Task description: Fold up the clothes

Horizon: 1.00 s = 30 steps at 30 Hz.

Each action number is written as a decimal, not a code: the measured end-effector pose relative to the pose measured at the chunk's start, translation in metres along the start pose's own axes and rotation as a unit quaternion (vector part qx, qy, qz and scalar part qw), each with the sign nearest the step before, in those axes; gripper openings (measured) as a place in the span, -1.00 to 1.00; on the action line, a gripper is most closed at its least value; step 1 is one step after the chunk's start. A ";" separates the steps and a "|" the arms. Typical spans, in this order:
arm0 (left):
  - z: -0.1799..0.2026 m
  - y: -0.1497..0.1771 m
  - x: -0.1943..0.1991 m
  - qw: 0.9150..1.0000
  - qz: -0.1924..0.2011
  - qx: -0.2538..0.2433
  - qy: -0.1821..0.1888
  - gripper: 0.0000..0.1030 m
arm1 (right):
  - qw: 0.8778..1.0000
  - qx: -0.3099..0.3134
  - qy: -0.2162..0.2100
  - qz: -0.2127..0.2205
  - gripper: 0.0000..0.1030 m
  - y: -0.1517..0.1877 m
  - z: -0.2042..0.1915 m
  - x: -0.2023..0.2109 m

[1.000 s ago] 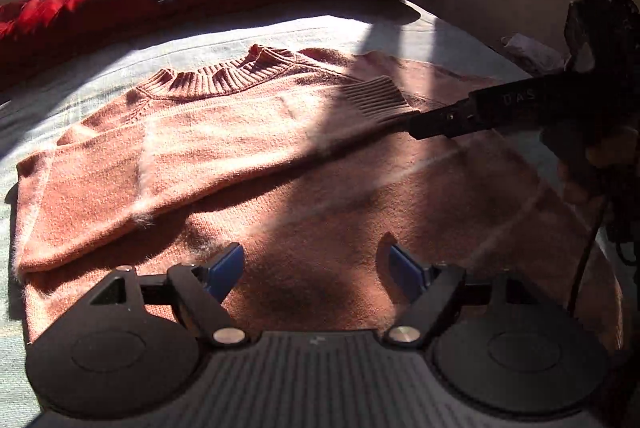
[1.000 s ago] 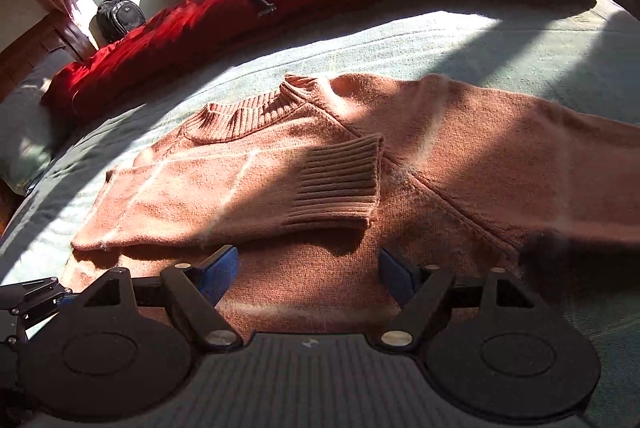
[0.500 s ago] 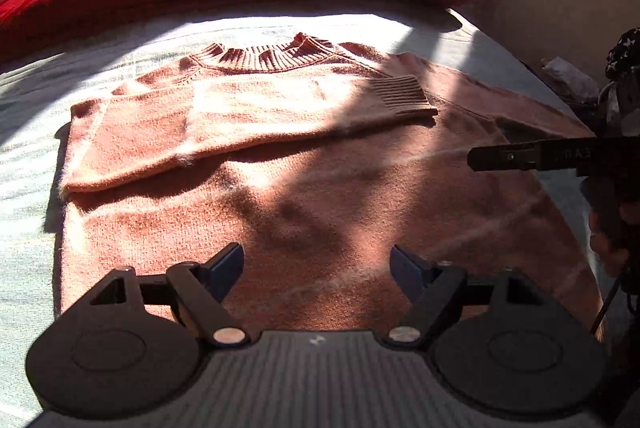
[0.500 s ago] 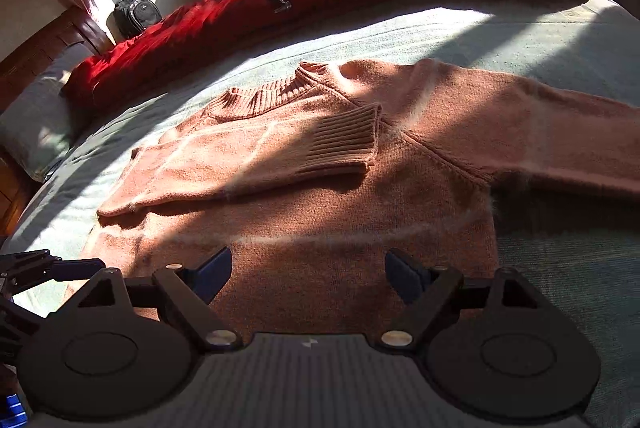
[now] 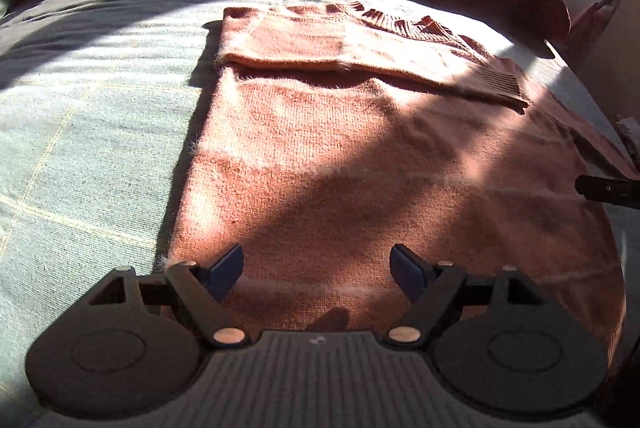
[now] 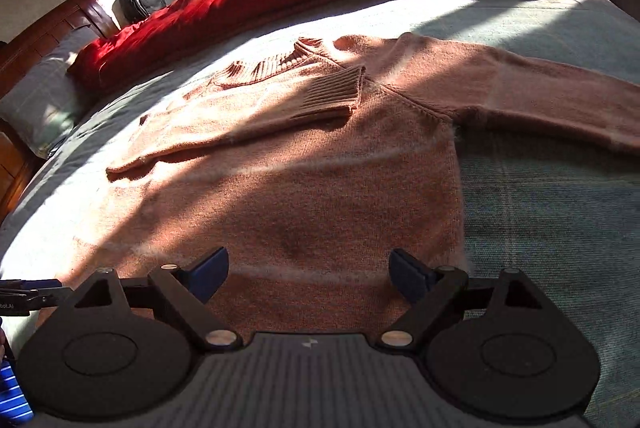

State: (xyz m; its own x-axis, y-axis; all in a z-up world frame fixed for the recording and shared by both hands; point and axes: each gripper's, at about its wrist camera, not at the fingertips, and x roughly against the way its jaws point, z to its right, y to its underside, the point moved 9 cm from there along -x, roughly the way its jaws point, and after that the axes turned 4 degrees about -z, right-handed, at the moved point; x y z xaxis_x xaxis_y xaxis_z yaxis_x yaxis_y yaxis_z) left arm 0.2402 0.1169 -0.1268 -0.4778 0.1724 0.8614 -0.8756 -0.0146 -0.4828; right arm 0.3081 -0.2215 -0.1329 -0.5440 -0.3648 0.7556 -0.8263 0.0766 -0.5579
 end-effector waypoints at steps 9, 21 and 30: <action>0.003 0.037 0.005 0.997 0.003 -0.074 0.003 0.66 | 0.993 0.080 0.074 -0.041 0.85 0.033 -0.035 -0.019; 0.009 0.050 0.029 0.993 0.032 -0.108 0.034 0.66 | 0.983 0.152 0.096 -0.036 0.94 0.052 -0.077 -0.011; 0.017 0.086 0.042 0.991 0.037 -0.125 0.026 0.73 | 0.984 0.151 0.088 -0.015 1.00 0.090 -0.075 0.002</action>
State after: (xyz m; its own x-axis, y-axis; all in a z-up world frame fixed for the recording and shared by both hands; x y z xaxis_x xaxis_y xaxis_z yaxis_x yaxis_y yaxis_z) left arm 0.1430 0.1061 -0.1293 -0.5293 0.2311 0.8163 -0.7910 0.2135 -0.5734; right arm 0.2222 -0.1455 -0.1558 -0.5592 -0.1943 0.8059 -0.7754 -0.2214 -0.5914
